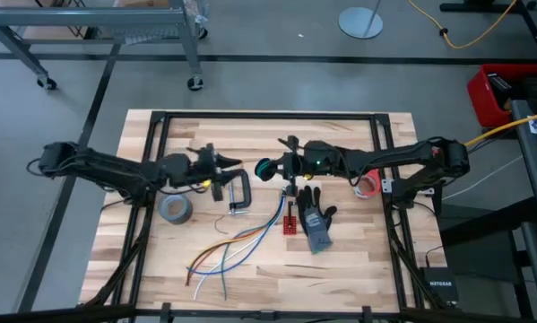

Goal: Coil cords
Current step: Uncoil the green wire from the spool

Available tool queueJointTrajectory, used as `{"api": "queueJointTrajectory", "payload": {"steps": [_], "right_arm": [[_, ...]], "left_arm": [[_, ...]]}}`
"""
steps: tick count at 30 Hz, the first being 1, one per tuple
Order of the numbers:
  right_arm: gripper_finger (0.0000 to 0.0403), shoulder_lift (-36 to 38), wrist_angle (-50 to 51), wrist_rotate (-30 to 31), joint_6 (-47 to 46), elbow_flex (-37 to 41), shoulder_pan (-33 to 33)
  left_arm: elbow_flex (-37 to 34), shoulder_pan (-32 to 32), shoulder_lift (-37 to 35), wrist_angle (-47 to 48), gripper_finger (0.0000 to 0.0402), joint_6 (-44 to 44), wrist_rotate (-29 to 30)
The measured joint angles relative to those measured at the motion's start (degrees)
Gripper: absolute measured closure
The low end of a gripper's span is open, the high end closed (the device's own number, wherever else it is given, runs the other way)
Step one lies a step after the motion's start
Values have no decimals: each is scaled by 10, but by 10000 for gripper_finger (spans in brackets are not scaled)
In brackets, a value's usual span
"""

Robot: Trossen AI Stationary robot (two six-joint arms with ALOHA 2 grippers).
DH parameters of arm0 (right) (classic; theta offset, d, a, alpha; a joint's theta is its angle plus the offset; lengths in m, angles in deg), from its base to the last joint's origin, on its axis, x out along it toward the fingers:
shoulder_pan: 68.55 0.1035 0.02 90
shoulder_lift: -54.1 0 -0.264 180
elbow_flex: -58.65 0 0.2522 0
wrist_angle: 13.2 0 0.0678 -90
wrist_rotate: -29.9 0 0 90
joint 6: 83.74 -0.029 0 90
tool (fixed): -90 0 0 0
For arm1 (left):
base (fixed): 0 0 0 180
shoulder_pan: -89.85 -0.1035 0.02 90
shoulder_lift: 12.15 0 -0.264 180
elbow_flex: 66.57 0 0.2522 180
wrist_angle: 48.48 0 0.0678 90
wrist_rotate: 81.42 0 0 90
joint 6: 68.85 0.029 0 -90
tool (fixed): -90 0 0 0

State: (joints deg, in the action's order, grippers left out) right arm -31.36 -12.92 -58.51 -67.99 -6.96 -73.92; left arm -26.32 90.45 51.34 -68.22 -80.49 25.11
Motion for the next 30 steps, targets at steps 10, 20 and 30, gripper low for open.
{"api": "queueJointTrajectory", "payload": {"steps": [10, 20, 30], "right_arm": [[346, -8, -2, 13, -9, 0, 2], [347, -8, -1, 32, -11, 0, 1], [344, -8, -5, 18, -22, 0, 1]], "left_arm": [[73, 13, 113, -3, 263, 31, 0], [78, 29, 120, 31, 263, -5, 1], [78, 48, 120, 100, 263, -79, 35]]}}
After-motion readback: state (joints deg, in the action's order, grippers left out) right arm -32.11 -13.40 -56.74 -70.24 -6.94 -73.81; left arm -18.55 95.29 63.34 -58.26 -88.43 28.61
